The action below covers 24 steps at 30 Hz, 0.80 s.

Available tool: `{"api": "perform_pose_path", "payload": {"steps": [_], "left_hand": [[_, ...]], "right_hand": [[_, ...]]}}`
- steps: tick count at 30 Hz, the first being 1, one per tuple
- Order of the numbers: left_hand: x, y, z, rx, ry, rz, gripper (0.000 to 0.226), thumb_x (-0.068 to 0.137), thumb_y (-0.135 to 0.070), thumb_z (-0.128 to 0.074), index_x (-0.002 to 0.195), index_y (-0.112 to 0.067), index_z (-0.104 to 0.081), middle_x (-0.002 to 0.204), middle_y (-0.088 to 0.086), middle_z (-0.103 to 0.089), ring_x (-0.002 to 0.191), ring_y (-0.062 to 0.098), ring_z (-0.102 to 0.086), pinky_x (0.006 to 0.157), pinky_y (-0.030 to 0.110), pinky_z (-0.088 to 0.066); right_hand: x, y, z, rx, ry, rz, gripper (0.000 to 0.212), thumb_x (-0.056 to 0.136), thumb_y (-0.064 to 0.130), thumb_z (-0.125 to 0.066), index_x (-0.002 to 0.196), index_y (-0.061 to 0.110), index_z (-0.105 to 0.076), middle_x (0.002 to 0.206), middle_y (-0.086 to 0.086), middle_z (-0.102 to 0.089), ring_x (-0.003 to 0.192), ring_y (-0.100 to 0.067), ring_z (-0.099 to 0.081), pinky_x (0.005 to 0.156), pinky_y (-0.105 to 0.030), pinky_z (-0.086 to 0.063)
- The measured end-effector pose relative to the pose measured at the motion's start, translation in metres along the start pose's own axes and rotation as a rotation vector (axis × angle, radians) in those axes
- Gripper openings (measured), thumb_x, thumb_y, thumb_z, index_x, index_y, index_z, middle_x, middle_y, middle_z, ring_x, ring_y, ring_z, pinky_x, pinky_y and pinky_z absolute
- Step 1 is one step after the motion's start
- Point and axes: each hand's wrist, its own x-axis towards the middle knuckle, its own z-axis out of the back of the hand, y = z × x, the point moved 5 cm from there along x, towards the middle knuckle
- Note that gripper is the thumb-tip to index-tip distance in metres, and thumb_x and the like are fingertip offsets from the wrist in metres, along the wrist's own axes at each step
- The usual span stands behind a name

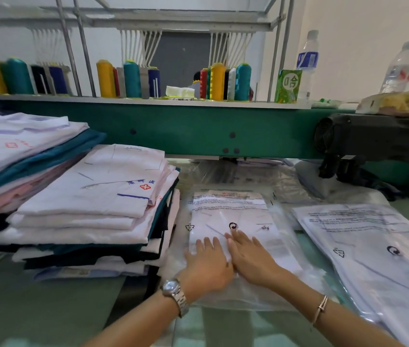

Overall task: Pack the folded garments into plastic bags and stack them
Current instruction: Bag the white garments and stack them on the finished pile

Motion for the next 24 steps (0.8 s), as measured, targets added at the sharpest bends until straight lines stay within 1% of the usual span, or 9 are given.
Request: {"api": "perform_pose_path", "payload": {"steps": [4, 9, 12, 14, 16, 18, 20, 22, 24], "left_hand": [[-0.025, 0.017, -0.003, -0.026, -0.163, 0.032, 0.087, 0.098, -0.064, -0.019, 0.154, -0.002, 0.005, 0.163, 0.015, 0.001, 0.151, 0.027, -0.002, 0.122, 0.045, -0.004], [-0.039, 0.031, 0.0, 0.018, -0.285, 0.028, 0.085, 0.097, -0.065, -0.013, 0.155, -0.003, -0.006, 0.162, 0.014, -0.011, 0.149, 0.024, -0.014, 0.121, 0.035, -0.009], [-0.045, 0.032, 0.002, 0.063, -0.357, 0.061, 0.077, 0.101, -0.057, -0.014, 0.154, -0.002, -0.01, 0.161, 0.015, -0.017, 0.148, 0.025, -0.018, 0.121, 0.037, -0.013], [-0.05, 0.022, 0.004, 0.055, -0.402, 0.049, 0.068, 0.104, -0.046, -0.019, 0.154, -0.002, -0.006, 0.161, 0.017, -0.012, 0.149, 0.028, -0.015, 0.122, 0.039, -0.012], [-0.058, 0.0, 0.008, 0.009, -0.515, -0.074, 0.059, 0.104, -0.034, -0.029, 0.154, -0.005, -0.015, 0.161, 0.015, -0.017, 0.148, 0.027, -0.02, 0.121, 0.04, -0.017], [-0.072, -0.031, 0.015, -0.061, -0.678, -0.302, 0.048, 0.098, -0.027, -0.043, 0.143, -0.01, -0.044, 0.148, 0.009, -0.046, 0.134, 0.025, -0.045, 0.111, 0.038, -0.035], [-0.087, -0.063, 0.015, -0.1, -0.799, -0.545, 0.035, 0.093, -0.026, -0.049, 0.123, -0.015, -0.063, 0.125, 0.001, -0.065, 0.113, 0.019, -0.06, 0.096, 0.033, -0.047], [-0.094, -0.091, 0.008, -0.1, -0.837, -0.69, 0.029, 0.093, -0.027, -0.051, 0.114, -0.017, -0.067, 0.115, -0.003, -0.068, 0.103, 0.018, -0.062, 0.086, 0.032, -0.048], [-0.095, -0.113, 0.0, -0.062, -0.841, -0.761, 0.027, 0.093, -0.03, -0.051, 0.111, -0.018, -0.067, 0.11, -0.003, -0.068, 0.096, 0.017, -0.062, 0.08, 0.032, -0.048]], "right_hand": [[-0.013, -0.021, 0.0, -0.091, -0.036, -0.07, 0.055, 0.103, 0.044, -0.009, 0.155, 0.024, -0.011, 0.162, 0.004, -0.003, 0.149, -0.013, -0.001, 0.12, -0.037, -0.002], [-0.035, -0.049, 0.013, -0.236, -0.091, -0.177, 0.058, 0.102, 0.047, -0.013, 0.154, 0.021, -0.015, 0.162, -0.002, -0.007, 0.149, -0.02, -0.005, 0.12, -0.038, -0.005], [-0.057, -0.061, 0.029, -0.228, -0.153, -0.244, 0.051, 0.104, 0.037, -0.019, 0.149, 0.017, -0.029, 0.16, -0.007, -0.018, 0.147, -0.023, -0.014, 0.118, -0.036, -0.015], [-0.074, -0.067, 0.046, -0.248, -0.255, -0.26, 0.037, 0.101, 0.02, -0.03, 0.132, 0.012, -0.048, 0.146, -0.01, -0.036, 0.137, -0.025, -0.034, 0.107, -0.032, -0.033], [-0.092, -0.073, 0.065, -0.225, -0.408, -0.272, 0.025, 0.096, 0.009, -0.037, 0.108, 0.011, -0.058, 0.119, -0.005, -0.051, 0.114, -0.023, -0.052, 0.085, -0.032, -0.043], [-0.112, -0.083, 0.08, -0.121, -0.519, -0.302, 0.021, 0.097, 0.011, -0.041, 0.094, 0.007, -0.062, 0.098, -0.007, -0.058, 0.092, -0.027, -0.057, 0.072, -0.034, -0.04], [-0.129, -0.09, 0.087, 0.013, -0.562, -0.317, 0.022, 0.096, 0.014, -0.047, 0.086, 0.005, -0.064, 0.084, -0.011, -0.064, 0.079, -0.029, -0.057, 0.068, -0.034, -0.04], [-0.141, -0.092, 0.09, 0.11, -0.582, -0.3, 0.017, 0.093, 0.012, -0.054, 0.085, 0.006, -0.067, 0.078, -0.01, -0.068, 0.075, -0.03, -0.062, 0.071, -0.037, -0.046], [-0.149, -0.093, 0.088, 0.148, -0.59, -0.3, 0.012, 0.091, 0.011, -0.059, 0.086, 0.006, -0.067, 0.078, -0.011, -0.069, 0.076, -0.031, -0.064, 0.075, -0.038, -0.048]]}}
